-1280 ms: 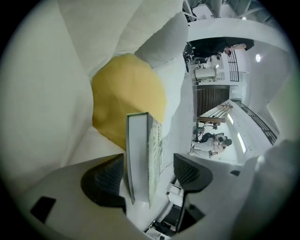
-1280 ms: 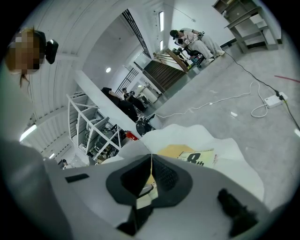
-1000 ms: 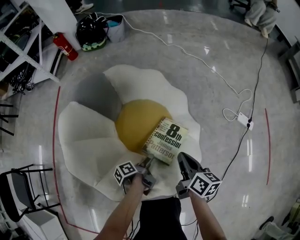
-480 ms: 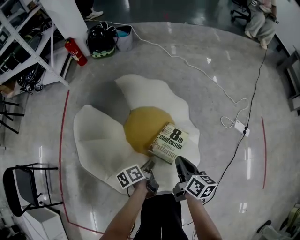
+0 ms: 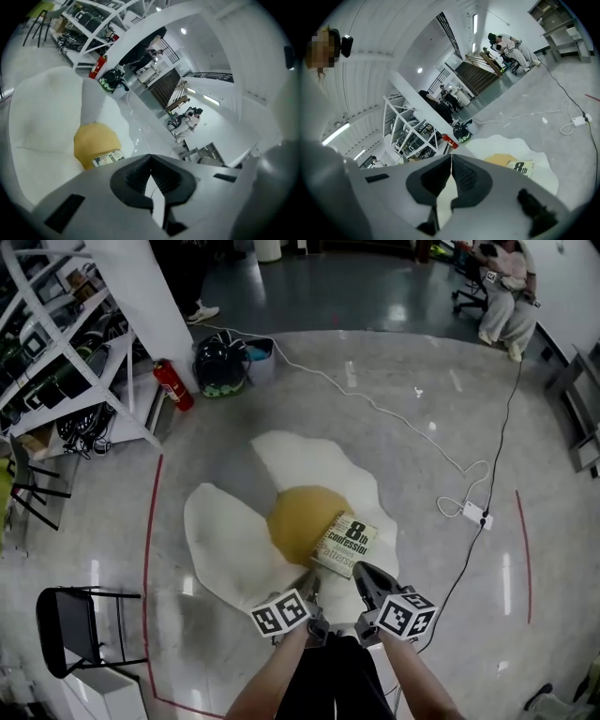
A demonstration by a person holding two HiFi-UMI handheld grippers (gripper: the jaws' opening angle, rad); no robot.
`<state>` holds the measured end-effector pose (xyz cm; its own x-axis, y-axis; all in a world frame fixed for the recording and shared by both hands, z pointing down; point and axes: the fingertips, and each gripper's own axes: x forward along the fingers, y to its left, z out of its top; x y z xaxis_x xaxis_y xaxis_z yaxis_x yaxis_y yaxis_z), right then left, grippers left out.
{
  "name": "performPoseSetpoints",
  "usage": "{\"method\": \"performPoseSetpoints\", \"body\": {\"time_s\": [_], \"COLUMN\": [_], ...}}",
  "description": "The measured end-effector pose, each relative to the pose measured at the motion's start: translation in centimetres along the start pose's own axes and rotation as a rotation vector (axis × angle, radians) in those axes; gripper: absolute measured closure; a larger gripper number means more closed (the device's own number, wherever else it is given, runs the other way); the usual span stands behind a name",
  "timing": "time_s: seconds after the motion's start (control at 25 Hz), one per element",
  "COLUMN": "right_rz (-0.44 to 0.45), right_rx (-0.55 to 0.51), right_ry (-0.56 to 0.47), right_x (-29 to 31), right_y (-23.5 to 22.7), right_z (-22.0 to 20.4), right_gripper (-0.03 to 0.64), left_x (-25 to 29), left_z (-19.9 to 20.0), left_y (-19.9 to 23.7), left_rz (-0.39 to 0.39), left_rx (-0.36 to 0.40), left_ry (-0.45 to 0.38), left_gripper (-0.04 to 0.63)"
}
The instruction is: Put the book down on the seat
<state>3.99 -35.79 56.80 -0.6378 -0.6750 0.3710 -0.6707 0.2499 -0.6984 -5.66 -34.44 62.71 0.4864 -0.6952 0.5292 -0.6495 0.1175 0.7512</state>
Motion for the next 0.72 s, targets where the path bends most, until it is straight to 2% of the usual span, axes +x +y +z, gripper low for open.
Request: {"method": "performPoseSetpoints", "body": {"time_s": [0.44, 0.64, 0.72], "right_rz": [0.035, 0.036, 0.021], "right_rx": [-0.055, -0.084, -0.1], "right_ry": [-0.052, -0.064, -0.07], "right_x": [-8.1, -11.4, -12.6], "right_y": [7.5, 10.0, 10.6], "right_z": [3.7, 3.9, 3.9], "right_gripper": [0.603, 0.603, 0.603], "left_x": [-8.0, -12.3, -13.8], "left_z": [1.0, 0.8, 0.3], "left_y": [-11.7, -15.3, -16.2], "left_rz": [-0.085, -0.126, -0.142], "left_rx": [0.295, 0.423, 0.446], "left_ry": [-0.038, -0.055, -0.055], "left_gripper": [0.584, 0.584, 0.584]}}
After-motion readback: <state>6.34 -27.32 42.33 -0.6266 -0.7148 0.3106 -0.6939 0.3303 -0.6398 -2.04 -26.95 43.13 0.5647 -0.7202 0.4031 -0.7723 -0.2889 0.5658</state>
